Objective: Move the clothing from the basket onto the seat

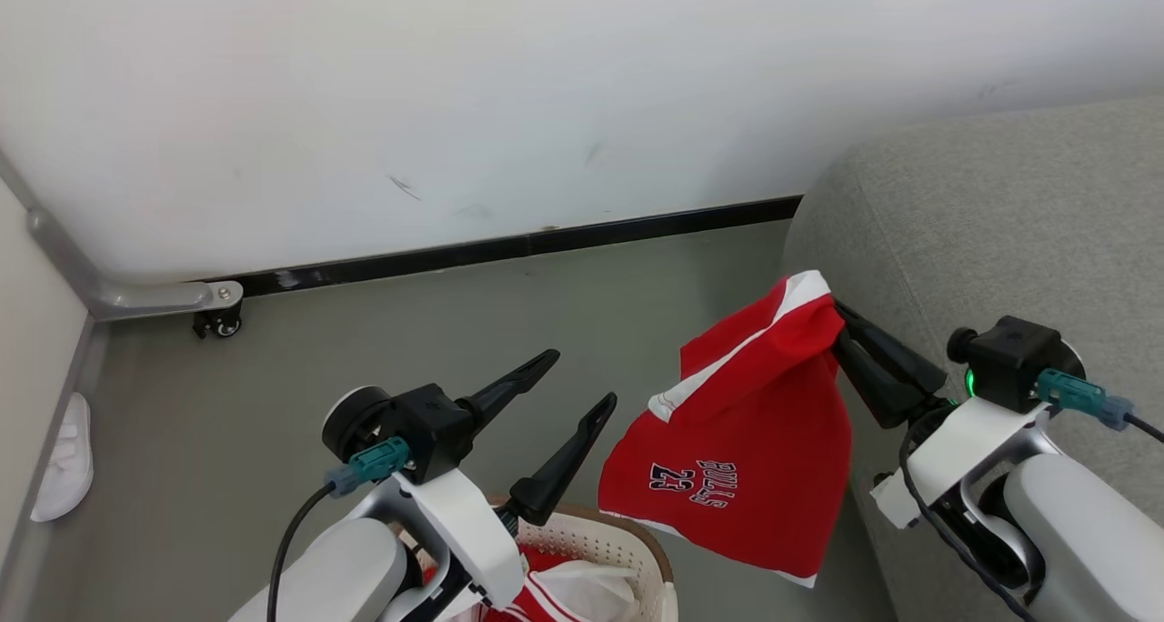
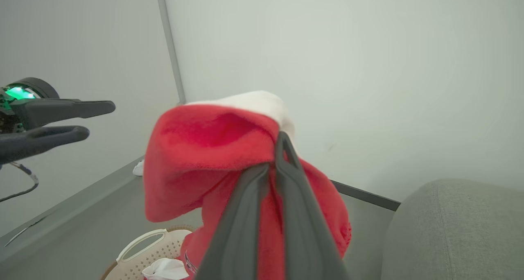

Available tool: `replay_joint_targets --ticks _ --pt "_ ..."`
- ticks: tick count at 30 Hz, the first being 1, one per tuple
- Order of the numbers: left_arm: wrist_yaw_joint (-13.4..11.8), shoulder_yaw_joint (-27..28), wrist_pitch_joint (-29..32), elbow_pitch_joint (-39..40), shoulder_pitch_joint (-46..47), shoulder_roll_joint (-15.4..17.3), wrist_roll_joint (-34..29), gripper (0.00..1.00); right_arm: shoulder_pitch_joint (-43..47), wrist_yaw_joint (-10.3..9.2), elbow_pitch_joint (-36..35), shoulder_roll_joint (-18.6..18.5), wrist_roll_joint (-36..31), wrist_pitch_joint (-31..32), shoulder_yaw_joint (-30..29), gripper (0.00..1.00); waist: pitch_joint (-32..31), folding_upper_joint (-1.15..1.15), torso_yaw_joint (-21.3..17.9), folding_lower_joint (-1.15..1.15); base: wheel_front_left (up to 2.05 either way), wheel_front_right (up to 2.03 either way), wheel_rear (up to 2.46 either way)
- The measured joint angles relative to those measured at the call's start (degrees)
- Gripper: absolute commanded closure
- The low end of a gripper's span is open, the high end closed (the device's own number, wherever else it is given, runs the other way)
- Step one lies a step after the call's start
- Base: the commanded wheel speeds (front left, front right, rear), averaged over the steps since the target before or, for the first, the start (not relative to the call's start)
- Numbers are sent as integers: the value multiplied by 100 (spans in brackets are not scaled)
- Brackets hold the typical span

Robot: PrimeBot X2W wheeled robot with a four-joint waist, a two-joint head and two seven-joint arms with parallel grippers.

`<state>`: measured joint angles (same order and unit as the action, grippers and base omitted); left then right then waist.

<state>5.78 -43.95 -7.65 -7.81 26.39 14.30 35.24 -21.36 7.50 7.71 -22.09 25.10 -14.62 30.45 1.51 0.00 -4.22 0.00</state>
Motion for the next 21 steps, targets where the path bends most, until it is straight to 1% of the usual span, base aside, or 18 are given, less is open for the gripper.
replay_joint_targets --ticks 7,21 --pt "18 -115 -29 145 -1 -48 0 0 19 0 -141 -134 -93 0 -310 100 13 0 -213 0 0 0 0" --pt "71 -300 -69 360 -1 -25 0 0 373 0 -404 -144 -346 0 -950 100 121 0 -677 0 0 0 0"
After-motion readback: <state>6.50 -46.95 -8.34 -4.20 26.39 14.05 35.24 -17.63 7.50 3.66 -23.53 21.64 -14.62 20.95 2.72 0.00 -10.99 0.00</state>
